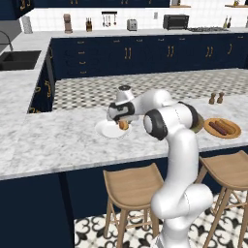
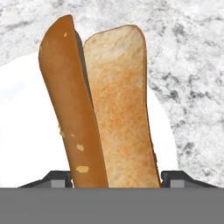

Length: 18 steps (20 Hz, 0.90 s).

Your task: Place one bun and one sausage from the bowl on each plate.

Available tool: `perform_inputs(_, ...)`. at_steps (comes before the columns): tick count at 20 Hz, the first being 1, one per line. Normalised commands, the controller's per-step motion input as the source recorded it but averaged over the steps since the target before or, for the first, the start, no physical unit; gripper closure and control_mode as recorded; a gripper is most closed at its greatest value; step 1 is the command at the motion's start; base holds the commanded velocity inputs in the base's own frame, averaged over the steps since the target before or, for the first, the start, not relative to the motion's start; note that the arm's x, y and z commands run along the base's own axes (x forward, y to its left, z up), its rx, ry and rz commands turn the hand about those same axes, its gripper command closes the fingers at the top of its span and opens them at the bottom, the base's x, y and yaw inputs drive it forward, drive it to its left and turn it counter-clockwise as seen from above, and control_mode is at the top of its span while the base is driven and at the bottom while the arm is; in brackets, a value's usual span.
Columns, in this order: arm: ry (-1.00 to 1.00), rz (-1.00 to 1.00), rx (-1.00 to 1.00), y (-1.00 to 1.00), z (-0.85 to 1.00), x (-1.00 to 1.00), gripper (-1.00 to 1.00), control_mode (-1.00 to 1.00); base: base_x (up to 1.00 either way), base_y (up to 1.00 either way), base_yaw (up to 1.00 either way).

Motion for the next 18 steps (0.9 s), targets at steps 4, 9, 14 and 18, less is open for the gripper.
perform_inputs(4,0.02,0.0,0.0,0.01,-0.14,0.1,1.0,-1.0,0.0,0.0,0.0)
perform_inputs(9,0.0,0.0,0.0,0.01,-0.02,0.0,-1.0,-1.0,0.0,0.0,0.0)
perform_inputs(14,-0.01,0.0,0.0,0.0,0.09,-0.04,-1.0,-1.0,0.0,0.0,0.0)
perform_inputs(18,0.0,0.0,0.0,0.0,0.72,-0.13,-1.0,-1.0,0.0,0.0,0.0)
